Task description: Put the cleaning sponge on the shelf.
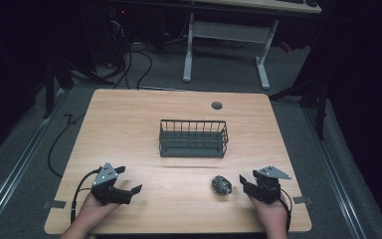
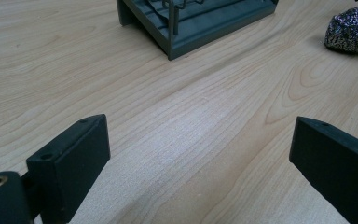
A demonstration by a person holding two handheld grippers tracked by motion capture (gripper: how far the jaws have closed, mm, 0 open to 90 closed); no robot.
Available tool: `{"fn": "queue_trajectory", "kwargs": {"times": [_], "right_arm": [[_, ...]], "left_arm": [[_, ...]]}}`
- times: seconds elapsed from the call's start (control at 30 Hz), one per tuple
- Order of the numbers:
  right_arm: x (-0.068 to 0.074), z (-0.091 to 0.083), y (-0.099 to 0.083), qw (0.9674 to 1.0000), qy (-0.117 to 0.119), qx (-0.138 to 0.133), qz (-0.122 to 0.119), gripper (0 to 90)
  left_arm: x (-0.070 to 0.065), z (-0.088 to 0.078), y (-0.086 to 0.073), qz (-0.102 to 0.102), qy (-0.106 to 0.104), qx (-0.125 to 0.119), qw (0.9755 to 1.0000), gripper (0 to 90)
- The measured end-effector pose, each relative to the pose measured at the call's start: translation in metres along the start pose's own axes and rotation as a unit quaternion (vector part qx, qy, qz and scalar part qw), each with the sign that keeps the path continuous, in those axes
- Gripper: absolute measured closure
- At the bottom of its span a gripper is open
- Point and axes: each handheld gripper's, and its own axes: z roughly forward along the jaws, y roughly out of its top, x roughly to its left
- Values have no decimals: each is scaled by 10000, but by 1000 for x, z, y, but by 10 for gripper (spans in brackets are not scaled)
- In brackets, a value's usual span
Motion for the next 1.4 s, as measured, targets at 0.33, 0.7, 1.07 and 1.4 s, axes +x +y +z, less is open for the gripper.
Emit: {"fn": "queue_trajectory", "kwargs": {"times": [0.33,0.7,1.07,1.4], "right_arm": [[-2,-2,5,9987,196,410,210,401],[-1,0,11,9938,308,1048,204,340],[-2,-4,25,9860,478,1600,5,307],[9,-4,44,9694,663,2349,-250,303]], "left_arm": [[1,-1,2,-5,-59,-79,10000,57],[0,-1,3,19,-45,-79,10000,57],[0,-1,2,28,-72,-54,10000,57],[-1,0,2,44,-91,-45,9999,57]]}}
